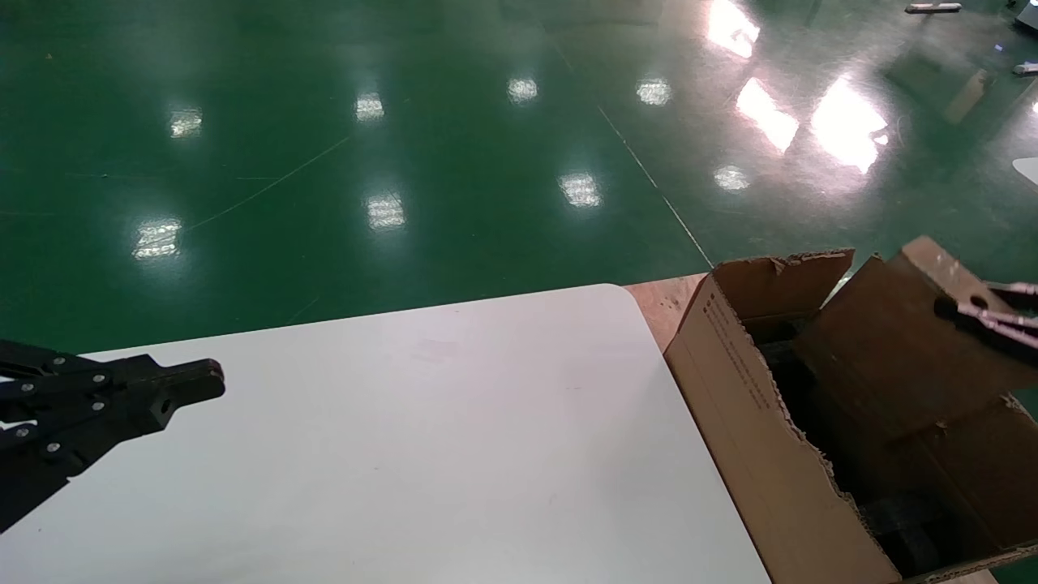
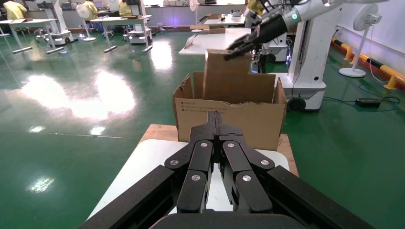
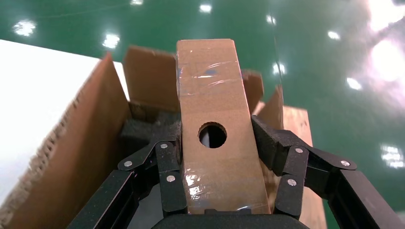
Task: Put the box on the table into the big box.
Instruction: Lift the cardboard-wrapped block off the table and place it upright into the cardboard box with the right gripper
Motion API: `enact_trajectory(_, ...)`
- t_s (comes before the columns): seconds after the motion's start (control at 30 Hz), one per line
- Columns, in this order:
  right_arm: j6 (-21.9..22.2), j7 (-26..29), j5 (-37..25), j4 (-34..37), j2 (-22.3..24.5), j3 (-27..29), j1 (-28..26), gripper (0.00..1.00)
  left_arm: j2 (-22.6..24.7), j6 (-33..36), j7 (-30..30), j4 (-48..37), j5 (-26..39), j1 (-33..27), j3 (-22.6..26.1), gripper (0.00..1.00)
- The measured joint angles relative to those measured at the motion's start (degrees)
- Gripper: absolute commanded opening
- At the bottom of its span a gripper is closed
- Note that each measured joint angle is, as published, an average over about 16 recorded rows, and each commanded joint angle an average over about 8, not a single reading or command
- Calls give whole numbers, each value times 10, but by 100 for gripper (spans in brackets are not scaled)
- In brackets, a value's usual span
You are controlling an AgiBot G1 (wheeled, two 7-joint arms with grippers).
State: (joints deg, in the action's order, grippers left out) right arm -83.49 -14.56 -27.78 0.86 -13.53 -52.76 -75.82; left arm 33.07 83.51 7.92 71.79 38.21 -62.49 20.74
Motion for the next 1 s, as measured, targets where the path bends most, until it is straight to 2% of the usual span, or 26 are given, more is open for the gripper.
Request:
enact_trajectory(0.2,-20,-23,24,81,-26,18,40,0,0,0,0,0,0,0,0,0)
enact_trajectory(0.43,-38,-46,37,167,-55,29,49,0,0,0,0,0,0,0,0,0)
enact_trajectory(1.0,-70,-100,18,350,-125,-12,-24,0,0,0,0,0,0,0,0,0)
